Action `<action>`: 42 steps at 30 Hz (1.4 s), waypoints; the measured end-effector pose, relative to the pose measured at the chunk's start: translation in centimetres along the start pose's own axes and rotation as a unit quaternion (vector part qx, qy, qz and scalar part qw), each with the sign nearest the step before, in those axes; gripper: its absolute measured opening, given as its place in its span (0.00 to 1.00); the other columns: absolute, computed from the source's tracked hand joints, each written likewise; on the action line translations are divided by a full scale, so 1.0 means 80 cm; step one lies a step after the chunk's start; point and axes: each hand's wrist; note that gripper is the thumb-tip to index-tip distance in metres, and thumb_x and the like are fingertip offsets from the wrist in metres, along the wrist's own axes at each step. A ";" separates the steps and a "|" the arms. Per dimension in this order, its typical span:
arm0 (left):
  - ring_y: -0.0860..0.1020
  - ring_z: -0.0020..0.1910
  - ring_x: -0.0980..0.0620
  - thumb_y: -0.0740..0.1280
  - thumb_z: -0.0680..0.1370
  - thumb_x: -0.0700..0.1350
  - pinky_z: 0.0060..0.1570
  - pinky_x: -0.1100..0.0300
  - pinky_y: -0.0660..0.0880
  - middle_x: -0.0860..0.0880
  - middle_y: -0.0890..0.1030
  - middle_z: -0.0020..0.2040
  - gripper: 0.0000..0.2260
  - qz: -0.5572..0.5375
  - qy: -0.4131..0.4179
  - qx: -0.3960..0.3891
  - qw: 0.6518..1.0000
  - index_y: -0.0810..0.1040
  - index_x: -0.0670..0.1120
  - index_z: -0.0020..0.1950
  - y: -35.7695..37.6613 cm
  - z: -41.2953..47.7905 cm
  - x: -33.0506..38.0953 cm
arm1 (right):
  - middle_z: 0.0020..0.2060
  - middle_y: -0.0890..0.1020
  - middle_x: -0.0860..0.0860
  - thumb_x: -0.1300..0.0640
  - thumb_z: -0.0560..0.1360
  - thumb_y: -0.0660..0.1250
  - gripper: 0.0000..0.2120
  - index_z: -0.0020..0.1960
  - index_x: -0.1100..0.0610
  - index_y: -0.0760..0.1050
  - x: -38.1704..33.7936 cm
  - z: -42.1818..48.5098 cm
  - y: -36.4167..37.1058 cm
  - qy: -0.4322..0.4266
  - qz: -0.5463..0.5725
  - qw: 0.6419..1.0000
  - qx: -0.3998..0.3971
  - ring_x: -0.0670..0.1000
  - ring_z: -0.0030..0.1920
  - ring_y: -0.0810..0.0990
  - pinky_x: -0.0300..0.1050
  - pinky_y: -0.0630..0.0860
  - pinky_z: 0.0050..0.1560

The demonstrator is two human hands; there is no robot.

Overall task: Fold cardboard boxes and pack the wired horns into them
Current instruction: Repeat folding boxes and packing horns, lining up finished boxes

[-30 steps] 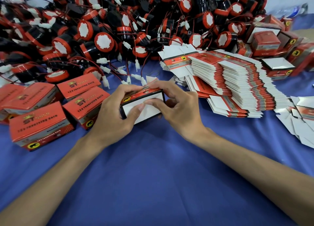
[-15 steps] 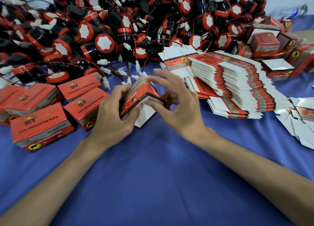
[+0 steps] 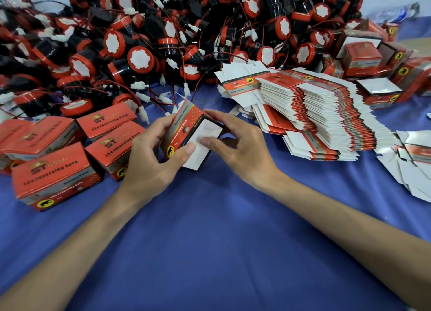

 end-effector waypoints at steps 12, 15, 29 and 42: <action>0.82 0.49 0.55 0.72 0.68 0.45 0.48 0.62 0.77 0.51 0.82 0.52 0.19 -0.045 -0.055 -0.009 0.997 0.76 0.46 0.58 -0.006 0.005 0.000 | 0.54 0.79 0.47 0.63 0.74 0.71 0.21 0.66 0.60 0.74 0.002 0.001 -0.002 -0.009 0.008 1.000 0.003 0.46 0.56 0.78 0.29 0.73 0.54; 0.80 0.44 0.55 0.69 0.65 0.51 0.44 0.62 0.76 0.50 0.82 0.47 0.17 -0.047 -0.059 -0.008 0.997 0.76 0.49 0.52 -0.009 0.005 0.002 | 0.55 0.79 0.50 0.63 0.75 0.70 0.21 0.66 0.60 0.73 0.000 -0.002 -0.001 -0.018 0.011 1.000 0.001 0.49 0.57 0.78 0.31 0.74 0.54; 0.80 0.38 0.62 0.71 0.69 0.41 0.38 0.69 0.76 0.60 0.83 0.39 0.12 -0.014 -0.054 0.025 0.998 0.77 0.52 0.51 0.000 0.005 0.002 | 0.47 0.81 0.46 0.57 0.76 0.69 0.26 0.72 0.57 0.66 -0.005 -0.005 0.013 0.061 0.003 0.997 -0.043 0.51 0.46 0.83 0.47 0.81 0.47; 0.80 0.44 0.49 0.67 0.73 0.38 0.46 0.54 0.78 0.46 0.81 0.45 0.11 -0.008 -0.059 0.027 0.998 0.76 0.44 0.54 0.007 0.005 0.006 | 0.44 0.85 0.58 0.64 0.76 0.68 0.27 0.73 0.60 0.65 -0.003 -0.008 0.016 0.031 -0.008 0.998 -0.056 0.50 0.38 0.83 0.43 0.80 0.45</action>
Point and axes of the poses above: each hand's wrist, its own z-axis towards the middle knuckle, its own y-axis out of the palm, x = y × z
